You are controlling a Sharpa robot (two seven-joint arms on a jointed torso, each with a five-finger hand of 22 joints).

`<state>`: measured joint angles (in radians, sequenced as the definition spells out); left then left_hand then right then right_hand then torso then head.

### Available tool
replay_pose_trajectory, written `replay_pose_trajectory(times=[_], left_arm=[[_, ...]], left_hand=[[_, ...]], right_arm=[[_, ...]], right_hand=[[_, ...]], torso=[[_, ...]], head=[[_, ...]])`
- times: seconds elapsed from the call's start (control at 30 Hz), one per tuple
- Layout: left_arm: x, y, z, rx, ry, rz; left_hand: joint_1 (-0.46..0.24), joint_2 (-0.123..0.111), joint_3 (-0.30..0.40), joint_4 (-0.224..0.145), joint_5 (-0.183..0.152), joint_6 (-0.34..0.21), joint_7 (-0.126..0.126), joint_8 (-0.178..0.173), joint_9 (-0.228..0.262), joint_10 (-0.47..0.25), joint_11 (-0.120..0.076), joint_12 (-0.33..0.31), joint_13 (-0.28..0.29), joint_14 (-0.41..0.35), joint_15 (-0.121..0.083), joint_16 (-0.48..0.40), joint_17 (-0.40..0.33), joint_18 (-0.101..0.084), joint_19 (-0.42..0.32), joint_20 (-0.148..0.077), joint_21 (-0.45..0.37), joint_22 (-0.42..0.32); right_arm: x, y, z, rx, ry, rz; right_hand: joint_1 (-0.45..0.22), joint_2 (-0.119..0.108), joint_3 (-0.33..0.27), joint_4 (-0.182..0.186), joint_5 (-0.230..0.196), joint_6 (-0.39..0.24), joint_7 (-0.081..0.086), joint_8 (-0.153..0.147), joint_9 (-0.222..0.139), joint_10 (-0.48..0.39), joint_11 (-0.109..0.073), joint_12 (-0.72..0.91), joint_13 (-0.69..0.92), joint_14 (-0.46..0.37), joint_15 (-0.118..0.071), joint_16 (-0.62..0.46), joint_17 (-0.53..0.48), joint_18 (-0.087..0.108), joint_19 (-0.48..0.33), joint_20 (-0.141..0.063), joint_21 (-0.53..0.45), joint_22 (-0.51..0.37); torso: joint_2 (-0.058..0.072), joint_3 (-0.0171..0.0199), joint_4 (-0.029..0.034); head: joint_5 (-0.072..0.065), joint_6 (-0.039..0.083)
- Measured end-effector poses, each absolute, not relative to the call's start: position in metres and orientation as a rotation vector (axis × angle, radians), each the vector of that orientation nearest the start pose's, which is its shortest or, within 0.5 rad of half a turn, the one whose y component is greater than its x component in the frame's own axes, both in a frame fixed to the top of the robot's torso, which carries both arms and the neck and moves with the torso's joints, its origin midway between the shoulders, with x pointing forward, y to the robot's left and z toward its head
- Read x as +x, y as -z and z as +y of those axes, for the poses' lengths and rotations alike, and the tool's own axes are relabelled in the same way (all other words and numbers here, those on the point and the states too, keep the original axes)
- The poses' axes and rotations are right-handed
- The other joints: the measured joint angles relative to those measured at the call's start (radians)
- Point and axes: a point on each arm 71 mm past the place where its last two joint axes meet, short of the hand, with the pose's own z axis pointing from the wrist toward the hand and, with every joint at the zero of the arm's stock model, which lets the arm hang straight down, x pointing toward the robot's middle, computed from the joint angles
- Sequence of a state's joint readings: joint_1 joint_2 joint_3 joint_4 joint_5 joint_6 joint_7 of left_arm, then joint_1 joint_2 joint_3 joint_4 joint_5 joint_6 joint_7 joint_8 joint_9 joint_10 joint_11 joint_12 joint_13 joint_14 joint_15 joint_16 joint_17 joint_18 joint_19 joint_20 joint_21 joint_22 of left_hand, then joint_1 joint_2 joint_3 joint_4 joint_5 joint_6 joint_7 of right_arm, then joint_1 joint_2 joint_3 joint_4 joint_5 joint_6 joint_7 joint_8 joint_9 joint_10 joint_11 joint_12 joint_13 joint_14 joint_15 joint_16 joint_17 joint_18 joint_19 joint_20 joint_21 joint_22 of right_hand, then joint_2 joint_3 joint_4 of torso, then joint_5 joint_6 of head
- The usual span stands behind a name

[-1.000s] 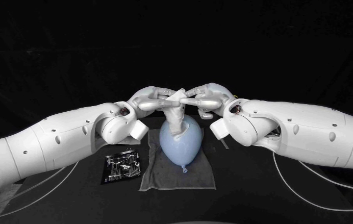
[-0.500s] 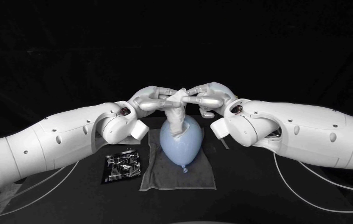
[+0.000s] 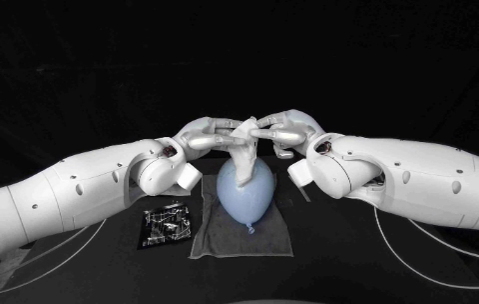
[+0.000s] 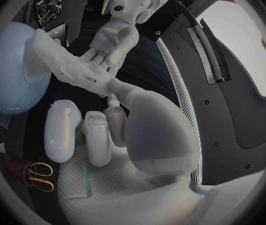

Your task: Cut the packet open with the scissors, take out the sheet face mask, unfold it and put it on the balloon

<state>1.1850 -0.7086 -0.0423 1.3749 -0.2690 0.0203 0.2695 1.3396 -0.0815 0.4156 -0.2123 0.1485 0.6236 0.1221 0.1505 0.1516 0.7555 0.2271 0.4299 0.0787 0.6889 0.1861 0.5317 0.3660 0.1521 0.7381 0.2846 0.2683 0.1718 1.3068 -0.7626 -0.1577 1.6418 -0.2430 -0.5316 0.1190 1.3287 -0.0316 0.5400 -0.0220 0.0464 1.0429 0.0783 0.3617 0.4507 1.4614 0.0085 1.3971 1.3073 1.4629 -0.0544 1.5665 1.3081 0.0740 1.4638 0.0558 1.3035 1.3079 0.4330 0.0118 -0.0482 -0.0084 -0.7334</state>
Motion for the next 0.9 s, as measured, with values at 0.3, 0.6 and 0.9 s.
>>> replay_pose_trajectory(times=[0.3,0.6,0.9], left_arm=[[0.501,0.204,0.164,-0.79,1.632,1.822],[0.506,0.207,0.17,-0.865,1.631,1.835],[0.508,0.209,0.172,-1.035,1.718,1.816]], left_hand=[[-0.042,-0.021,-0.203,0.205,0.0,0.11,0.066,0.058,0.016,0.037,-0.013,0.003,-0.011,-0.032,-0.002,0.018,-0.078,0.003,0.038,0.008,-0.119,-0.1],[-0.114,0.021,-0.374,0.488,0.0,0.164,0.078,0.08,0.009,0.151,-0.04,-0.097,-0.011,0.053,-0.026,-0.023,-0.118,0.002,0.082,0.008,-0.142,-0.104],[-0.196,0.162,-0.429,0.505,0.0,0.198,0.085,0.091,0.004,0.233,-0.054,-0.152,-0.004,0.106,-0.04,-0.072,-0.124,0.002,0.1,0.007,-0.158,-0.104]], right_arm=[[0.465,0.168,-0.151,0.874,-1.283,1.669],[0.469,0.148,-0.155,0.714,-1.299,1.676],[0.479,0.13,-0.16,0.486,-1.253,1.682]], right_hand=[[-0.007,-0.007,0.004,-0.004,0.0,-0.002,-0.002,0.01,0.0,0.003,-0.003,0.0,0.001,0.0,0.0,-0.001,-0.001,0.0,0.0,0.0,0.003,0.0],[-0.007,-0.007,0.014,-0.011,-0.001,0.0,-0.004,0.014,0.0,0.005,-0.005,0.0,0.001,0.0,0.0,0.001,-0.001,0.0,0.001,-0.004,0.003,0.0],[-0.017,-0.009,0.019,-0.014,-0.003,-0.002,-0.005,0.014,0.0,0.005,-0.005,0.0,0.0,0.0,0.0,0.0,0.0,0.0,0.001,-0.004,0.007,-0.001]], torso=[[-0.001,-0.0005,-0.0002],[-0.001,-0.0007,-0.0005],[-0.001,-0.0019,-0.0005]], head=[[0.004,0.002],[0.008,0.007],[0.008,0.016]])
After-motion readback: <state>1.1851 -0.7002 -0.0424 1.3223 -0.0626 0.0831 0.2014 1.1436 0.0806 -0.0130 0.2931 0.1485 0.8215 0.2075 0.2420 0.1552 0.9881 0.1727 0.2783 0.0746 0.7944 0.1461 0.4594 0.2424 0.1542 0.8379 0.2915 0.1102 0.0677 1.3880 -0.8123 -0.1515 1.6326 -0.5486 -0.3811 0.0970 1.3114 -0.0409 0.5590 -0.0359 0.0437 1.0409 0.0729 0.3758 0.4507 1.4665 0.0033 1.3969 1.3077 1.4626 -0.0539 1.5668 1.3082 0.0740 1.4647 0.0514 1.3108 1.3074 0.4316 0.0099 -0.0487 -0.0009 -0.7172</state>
